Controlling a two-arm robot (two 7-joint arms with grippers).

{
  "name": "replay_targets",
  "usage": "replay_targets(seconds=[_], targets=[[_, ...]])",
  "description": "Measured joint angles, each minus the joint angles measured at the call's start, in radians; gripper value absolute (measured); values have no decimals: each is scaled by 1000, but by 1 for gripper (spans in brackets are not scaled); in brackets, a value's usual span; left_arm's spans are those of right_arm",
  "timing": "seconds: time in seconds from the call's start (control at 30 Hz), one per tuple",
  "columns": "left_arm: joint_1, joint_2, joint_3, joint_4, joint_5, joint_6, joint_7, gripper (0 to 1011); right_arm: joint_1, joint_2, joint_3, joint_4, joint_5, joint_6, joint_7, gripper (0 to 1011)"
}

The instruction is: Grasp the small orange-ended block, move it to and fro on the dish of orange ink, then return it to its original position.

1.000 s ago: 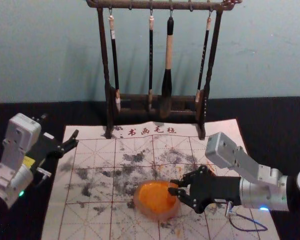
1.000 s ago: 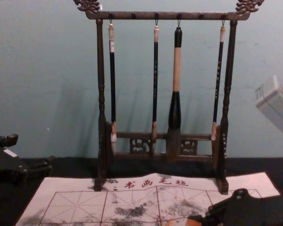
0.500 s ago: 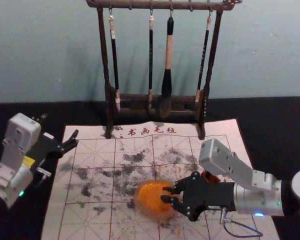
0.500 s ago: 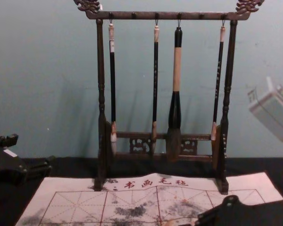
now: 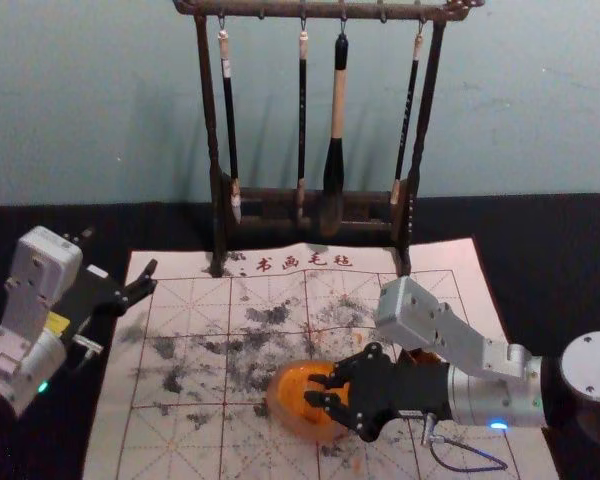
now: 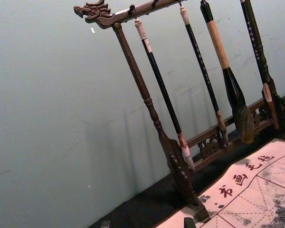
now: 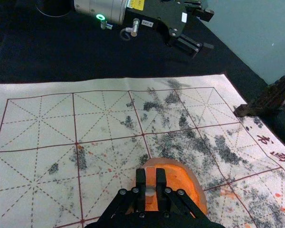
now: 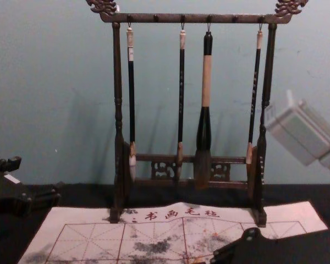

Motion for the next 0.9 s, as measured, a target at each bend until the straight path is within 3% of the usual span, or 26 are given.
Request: replay_targets(seconds=[0.43,0.9], targets=[[0,0,0,0,0,0,0,1001,25,-27,-12,33,-19,7,-15,91],[0,0,0,0,0,0,0,1001,37,-47,5,69,-24,16,-37,91]])
